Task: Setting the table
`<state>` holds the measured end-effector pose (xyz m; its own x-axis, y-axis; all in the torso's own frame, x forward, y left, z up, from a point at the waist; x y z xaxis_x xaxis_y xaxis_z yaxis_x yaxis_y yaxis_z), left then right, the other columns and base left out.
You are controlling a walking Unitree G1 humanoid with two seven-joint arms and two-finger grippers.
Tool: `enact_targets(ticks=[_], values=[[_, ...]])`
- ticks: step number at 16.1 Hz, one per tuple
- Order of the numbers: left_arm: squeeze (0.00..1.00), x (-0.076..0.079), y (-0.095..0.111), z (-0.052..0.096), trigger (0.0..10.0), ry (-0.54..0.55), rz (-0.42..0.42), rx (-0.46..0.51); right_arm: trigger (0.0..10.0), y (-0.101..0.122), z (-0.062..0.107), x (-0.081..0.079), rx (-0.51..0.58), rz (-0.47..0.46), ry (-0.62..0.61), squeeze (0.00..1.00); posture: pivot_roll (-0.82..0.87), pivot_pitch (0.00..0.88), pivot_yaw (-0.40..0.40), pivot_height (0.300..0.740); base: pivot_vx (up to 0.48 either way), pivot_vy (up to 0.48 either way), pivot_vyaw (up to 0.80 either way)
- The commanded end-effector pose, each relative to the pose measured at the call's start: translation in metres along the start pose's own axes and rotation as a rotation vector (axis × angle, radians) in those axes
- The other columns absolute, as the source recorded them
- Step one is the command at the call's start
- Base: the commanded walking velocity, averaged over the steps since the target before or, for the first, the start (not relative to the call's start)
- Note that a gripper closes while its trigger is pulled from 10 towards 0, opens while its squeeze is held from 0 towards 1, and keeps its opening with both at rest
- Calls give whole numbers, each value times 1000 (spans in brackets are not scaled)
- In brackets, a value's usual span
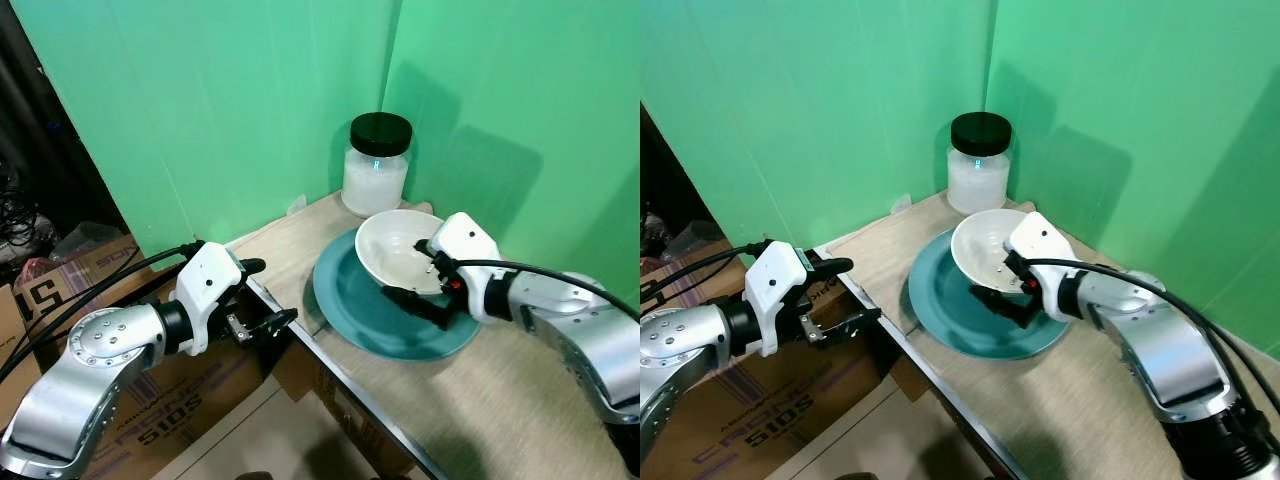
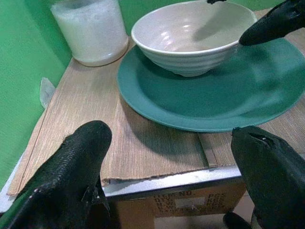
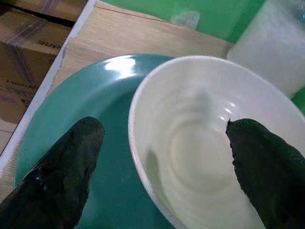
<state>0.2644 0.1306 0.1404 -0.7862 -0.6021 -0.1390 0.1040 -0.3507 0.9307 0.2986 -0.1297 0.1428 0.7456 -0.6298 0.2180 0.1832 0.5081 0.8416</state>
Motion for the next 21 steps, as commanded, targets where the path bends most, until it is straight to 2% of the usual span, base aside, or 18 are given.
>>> enact_targets(ticks=[1, 3, 5, 6, 7, 8, 9, 10, 11, 14, 21], values=[[0, 3, 5, -1, 10000, -25, -15, 7, 10000, 6, 5, 14, 23, -64, -70, 0, 107, 0, 30, 740, 0, 0, 0], [0, 3, 6, -2, 10000, -30, -17, 9, 10000, 4, 11, 36, 44, -212, -189, 0, 104, 0, 30, 740, 0, 0, 0], [0, 4, 6, -3, 10000, -33, -19, 10, 10000, -6, 16, 45, 1, -288, -255, 0, 100, 0, 32, 740, 0, 0, 0], [0, 5, 6, -4, 10000, -39, -21, 11, 10000, -22, 17, 52, -86, -346, -323, 0, 96, 0, 32, 740, 0, 0, 0], [0, 5, 6, -6, 10000, -44, -22, 13, 10000, -37, 17, 53, -167, -437, -369, 0, 93, 0, 33, 740, 0, 0, 0], [0, 6, 7, -6, 10000, -45, -23, 14, 10000, -39, 16, 52, -174, -467, -368, 0, 92, 0, 33, 740, 0, 0, 0], [0, 6, 7, -7, 10000, -51, -24, 16, 10000, -40, 12, 48, -172, -567, -364, 0, 90, 0, 33, 740, 0, 0, 0], [0, 7, 8, -8, 10000, -55, -25, 17, 4392, -39, 8, 43, -164, -650, -346, 0, 87, 0, 34, 740, 0, 0, 0], [0, 7, 8, -9, 10000, -57, -26, 19, 0, -38, 5, 40, -153, -707, -334, 0, 86, 0, 34, 740, 0, 0, 0], [0, 7, 8, -10, 10000, -59, -29, 20, 0, -35, 0, 36, -123, -815, -320, 0, 86, 0, 31, 740, 0, 0, 0], [0, 6, 7, -10, 10000, -48, -41, 24, 0, -37, -1, 35, -133, -895, -332, 0, 92, 0, 18, 740, 0, 0, 0]])
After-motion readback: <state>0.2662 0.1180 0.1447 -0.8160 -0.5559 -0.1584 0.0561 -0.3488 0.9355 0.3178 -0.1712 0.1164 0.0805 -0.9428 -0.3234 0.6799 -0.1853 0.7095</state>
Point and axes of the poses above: a point about 5 cm out from each wrist's last joint towards the gripper, its own z axis pointing back from the gripper into the wrist, its own y axis along the axis of the wrist's last joint, x = y × z, the point moved 5 cm from there along -z, pointing out of the wrist towards the gripper, and after that the axes turned 1 degree about z, right-handed, at the moved point
